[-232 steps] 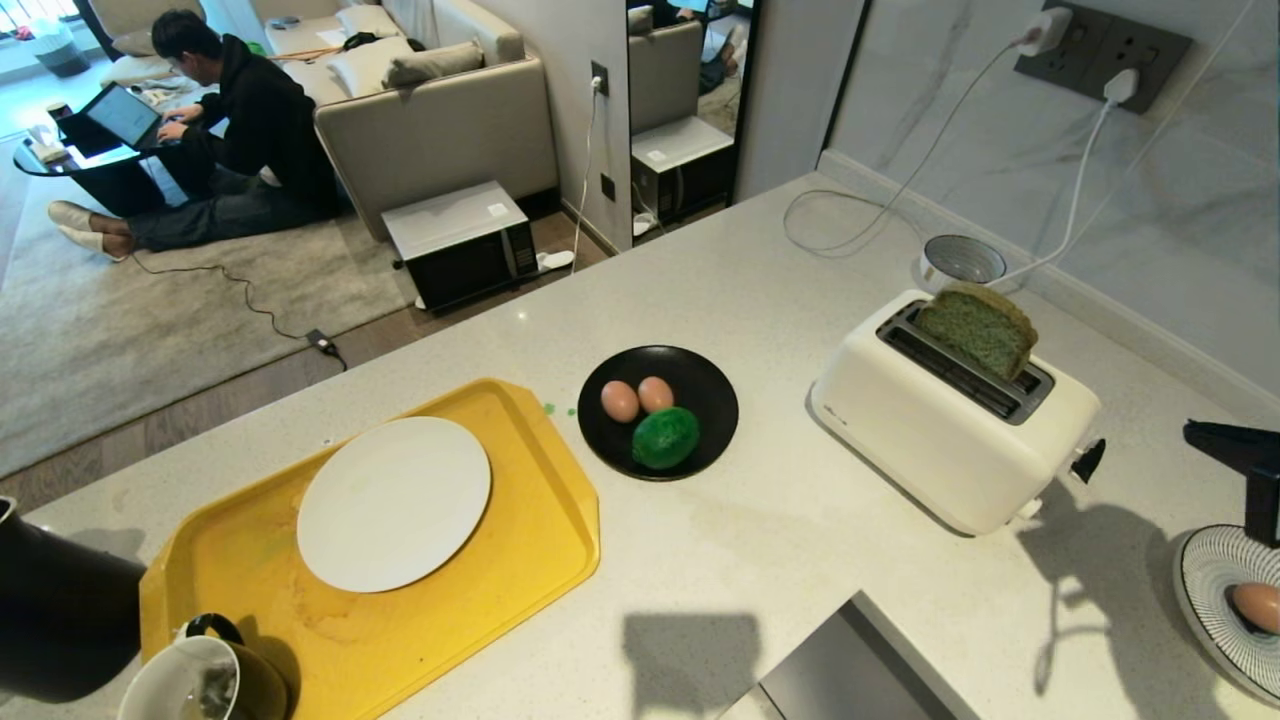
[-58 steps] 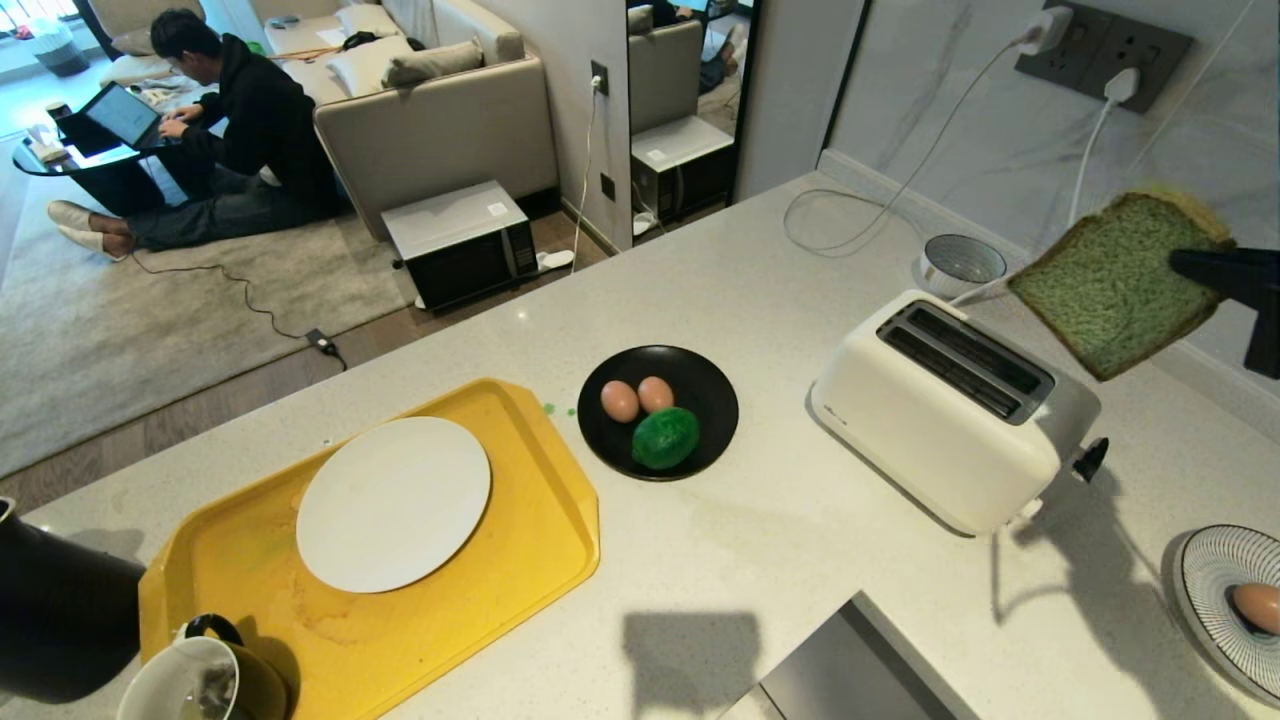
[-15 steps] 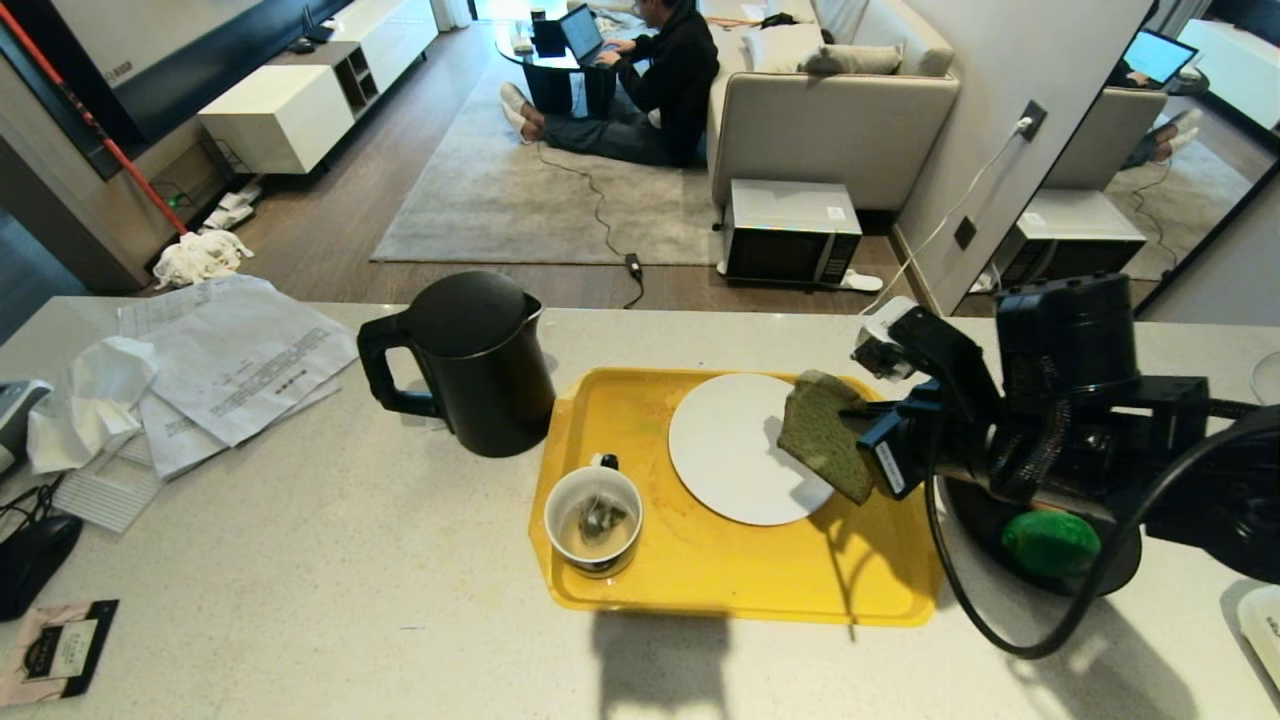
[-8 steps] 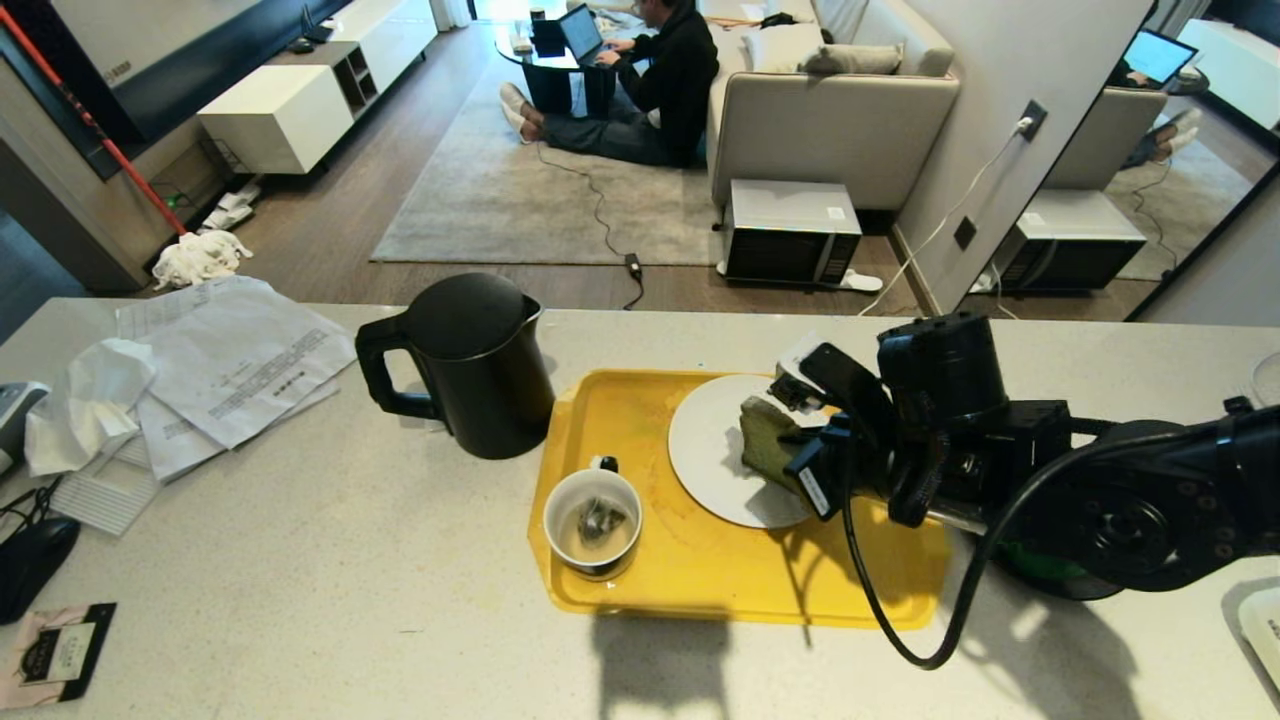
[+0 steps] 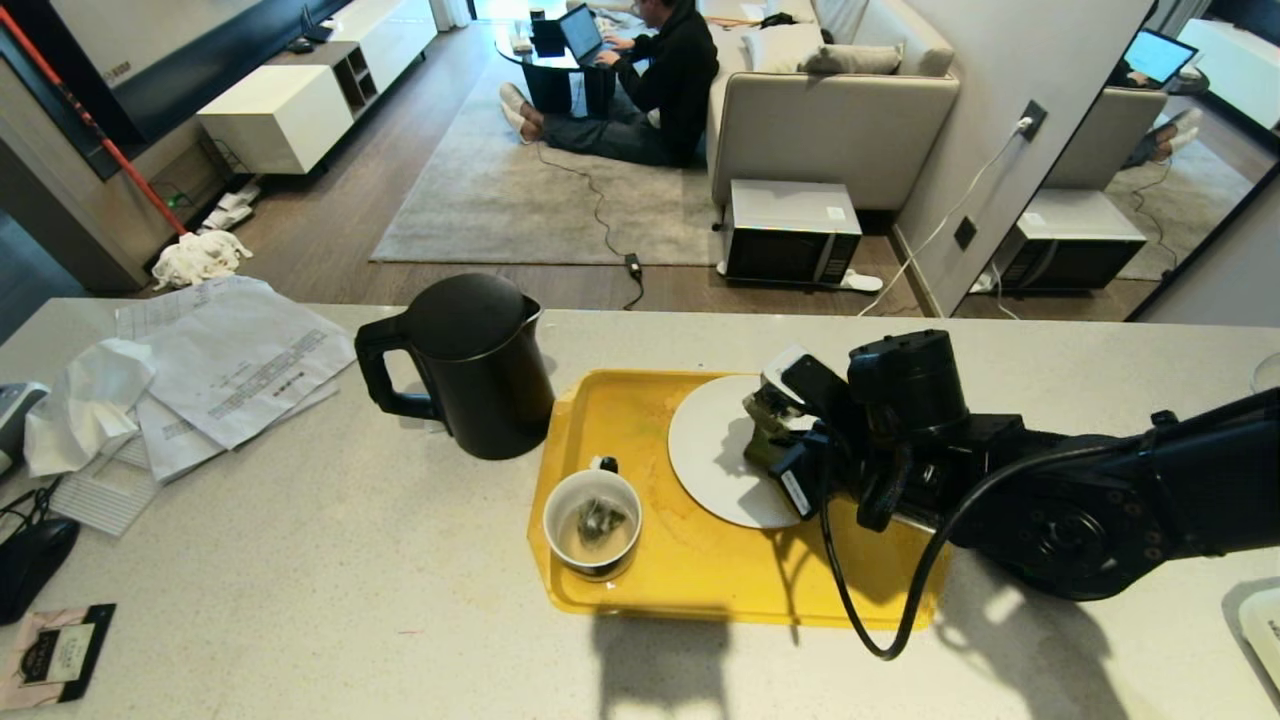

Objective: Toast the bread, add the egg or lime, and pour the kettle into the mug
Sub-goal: Put the baked bread on a plate

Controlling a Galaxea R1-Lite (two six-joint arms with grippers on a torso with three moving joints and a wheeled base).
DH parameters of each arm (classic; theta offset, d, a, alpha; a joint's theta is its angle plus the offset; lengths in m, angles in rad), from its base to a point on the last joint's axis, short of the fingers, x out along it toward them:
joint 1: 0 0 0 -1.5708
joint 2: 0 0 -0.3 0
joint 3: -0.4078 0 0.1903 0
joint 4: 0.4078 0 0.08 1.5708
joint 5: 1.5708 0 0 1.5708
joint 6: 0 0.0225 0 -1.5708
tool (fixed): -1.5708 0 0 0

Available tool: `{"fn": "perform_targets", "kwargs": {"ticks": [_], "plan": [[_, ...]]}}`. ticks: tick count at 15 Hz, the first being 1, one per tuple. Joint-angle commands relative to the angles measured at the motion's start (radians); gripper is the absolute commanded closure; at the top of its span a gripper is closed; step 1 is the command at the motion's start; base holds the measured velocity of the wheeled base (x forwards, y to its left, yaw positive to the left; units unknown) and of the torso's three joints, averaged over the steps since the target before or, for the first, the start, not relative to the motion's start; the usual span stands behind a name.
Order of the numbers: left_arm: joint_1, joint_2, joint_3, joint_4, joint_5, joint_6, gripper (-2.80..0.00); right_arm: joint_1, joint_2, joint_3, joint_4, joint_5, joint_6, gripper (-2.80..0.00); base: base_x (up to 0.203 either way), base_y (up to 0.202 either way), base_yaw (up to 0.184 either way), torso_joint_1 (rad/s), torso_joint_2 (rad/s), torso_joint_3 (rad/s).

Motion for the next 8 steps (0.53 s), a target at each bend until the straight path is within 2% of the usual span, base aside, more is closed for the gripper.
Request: {"fn": "perform_targets", "kwargs": {"ticks": [1,6,8], "plan": [[0.000,0.001,0.000,-0.001,0.000,0.000,0.00,0.001,0.016,0.000,-0.016,-0.002,-0.003,0.00,0.000,0.000,0.000,0.000,0.00,0.000],[0.000,0.001,0.000,-0.001,0.000,0.000,0.00,0.007,-0.137,0.031,-0.016,0.001,-0.001,0.00,0.000,0.000,0.000,0.000,0.00,0.000],[0.000,0.001,0.000,-0.001,0.000,0.000,0.00,0.044,-0.199,0.053,-0.012,-0.001,0.014,0.00,0.000,0.000,0.000,0.000,0.00,0.000]]}}
